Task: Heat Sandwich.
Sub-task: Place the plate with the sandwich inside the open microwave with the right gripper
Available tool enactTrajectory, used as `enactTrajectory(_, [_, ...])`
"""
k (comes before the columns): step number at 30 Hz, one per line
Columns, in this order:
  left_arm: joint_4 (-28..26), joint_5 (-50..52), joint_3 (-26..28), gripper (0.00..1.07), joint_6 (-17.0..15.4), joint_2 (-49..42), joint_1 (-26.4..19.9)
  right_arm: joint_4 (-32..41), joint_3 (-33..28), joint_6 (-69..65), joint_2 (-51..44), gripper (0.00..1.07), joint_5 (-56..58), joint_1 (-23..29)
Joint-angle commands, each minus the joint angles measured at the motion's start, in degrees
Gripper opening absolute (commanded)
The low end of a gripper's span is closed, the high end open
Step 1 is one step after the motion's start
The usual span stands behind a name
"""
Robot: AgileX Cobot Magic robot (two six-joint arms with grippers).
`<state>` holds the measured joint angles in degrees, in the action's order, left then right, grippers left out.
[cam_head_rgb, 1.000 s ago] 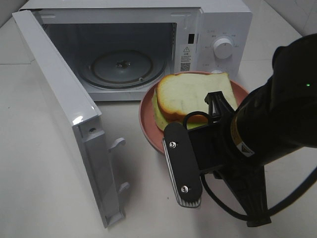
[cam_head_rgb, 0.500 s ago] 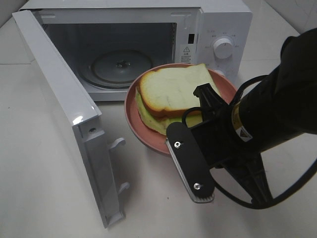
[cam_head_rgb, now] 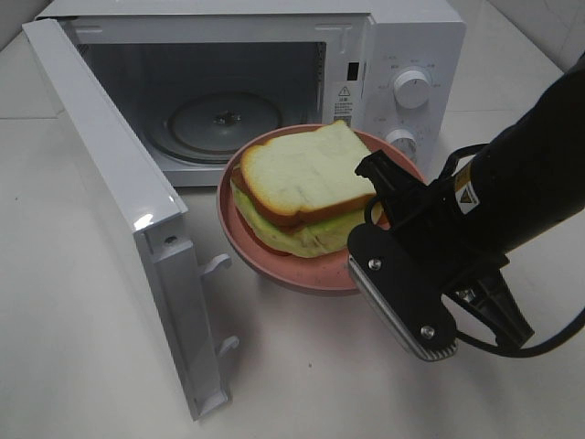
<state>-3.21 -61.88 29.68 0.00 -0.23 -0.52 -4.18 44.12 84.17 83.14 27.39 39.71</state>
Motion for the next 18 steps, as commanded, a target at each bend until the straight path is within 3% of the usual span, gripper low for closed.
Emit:
enactTrajectory(1, [-0.34,0.52,-0.06,1.00,-0.52,-0.97,-0.06,2.81,0.06,4.98,-0.52,0.00,-1.78,-1.49])
enactTrajectory(7, [-0.34,0.52,-0.06,1.00,-0.52,-0.97,-0.06,3.21,0.06,6.42,-0.52,0.00,-1.78,-3.09])
enactTrajectory(18, [-0.34,0.52,-0.06,1.00,-0.52,-0.97,-0.06,3.38,2.06,7.91,0.86,0.00,-1.83,-0.74])
